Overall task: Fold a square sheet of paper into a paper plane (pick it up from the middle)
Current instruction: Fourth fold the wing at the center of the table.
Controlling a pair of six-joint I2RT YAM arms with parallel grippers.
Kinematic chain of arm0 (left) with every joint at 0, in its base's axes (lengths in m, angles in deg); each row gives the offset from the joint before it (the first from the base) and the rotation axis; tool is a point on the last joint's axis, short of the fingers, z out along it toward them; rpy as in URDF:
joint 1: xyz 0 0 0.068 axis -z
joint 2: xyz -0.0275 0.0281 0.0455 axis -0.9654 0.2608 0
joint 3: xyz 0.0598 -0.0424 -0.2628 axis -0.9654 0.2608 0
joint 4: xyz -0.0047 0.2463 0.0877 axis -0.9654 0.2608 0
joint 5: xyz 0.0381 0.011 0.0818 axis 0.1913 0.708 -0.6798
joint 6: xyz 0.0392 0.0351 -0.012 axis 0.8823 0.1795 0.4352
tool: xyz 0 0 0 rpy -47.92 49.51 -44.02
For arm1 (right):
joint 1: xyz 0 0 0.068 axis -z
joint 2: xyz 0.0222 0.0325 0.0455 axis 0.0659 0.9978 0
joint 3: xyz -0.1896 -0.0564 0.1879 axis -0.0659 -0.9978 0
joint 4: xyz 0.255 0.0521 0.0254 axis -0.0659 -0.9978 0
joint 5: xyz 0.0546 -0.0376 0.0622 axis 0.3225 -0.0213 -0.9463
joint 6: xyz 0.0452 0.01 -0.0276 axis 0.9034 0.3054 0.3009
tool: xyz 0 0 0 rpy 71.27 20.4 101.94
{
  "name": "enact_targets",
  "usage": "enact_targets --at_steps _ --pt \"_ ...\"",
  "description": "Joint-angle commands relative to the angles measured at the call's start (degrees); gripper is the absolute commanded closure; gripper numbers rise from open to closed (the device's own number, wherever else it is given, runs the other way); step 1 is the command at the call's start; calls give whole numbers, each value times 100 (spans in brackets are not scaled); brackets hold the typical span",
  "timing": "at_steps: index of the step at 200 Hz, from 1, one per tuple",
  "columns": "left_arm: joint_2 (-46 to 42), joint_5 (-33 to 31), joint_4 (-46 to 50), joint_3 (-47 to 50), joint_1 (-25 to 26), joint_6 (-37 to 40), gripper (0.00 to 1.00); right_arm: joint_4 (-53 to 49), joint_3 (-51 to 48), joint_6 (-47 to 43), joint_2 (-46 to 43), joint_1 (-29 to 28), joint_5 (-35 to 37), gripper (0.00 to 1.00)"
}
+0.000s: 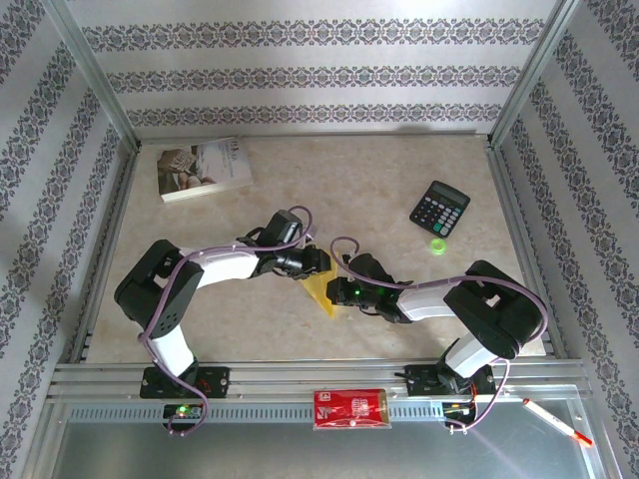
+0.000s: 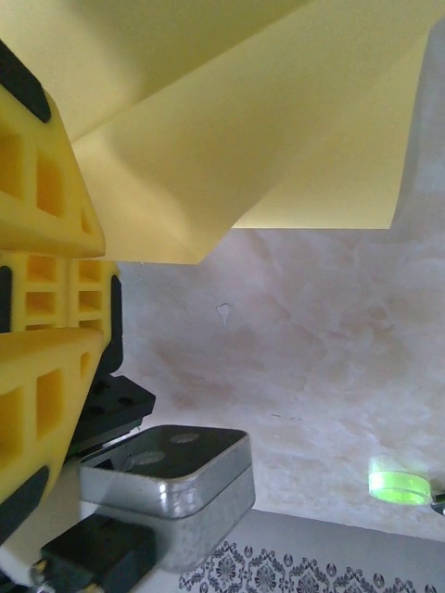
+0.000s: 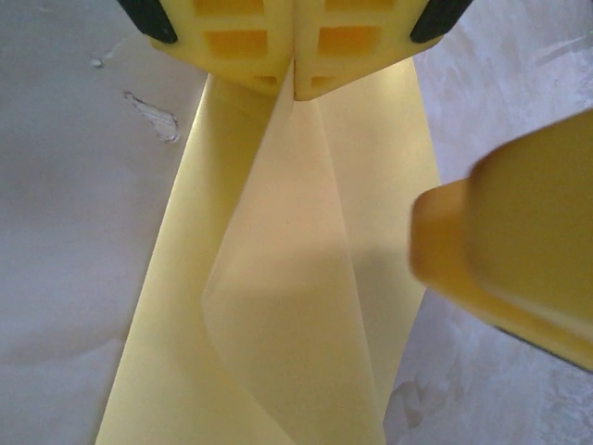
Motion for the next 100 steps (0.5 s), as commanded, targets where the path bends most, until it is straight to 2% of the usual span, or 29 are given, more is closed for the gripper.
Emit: enact_targets --at_steps 1,100 --pt "237 119 14 -193 -22 79 74 17 17 22 253 -19 -3 95" --pt "755 170 -405 -12 -255 -10 75 -3 10 17 244 -25 -51 91"
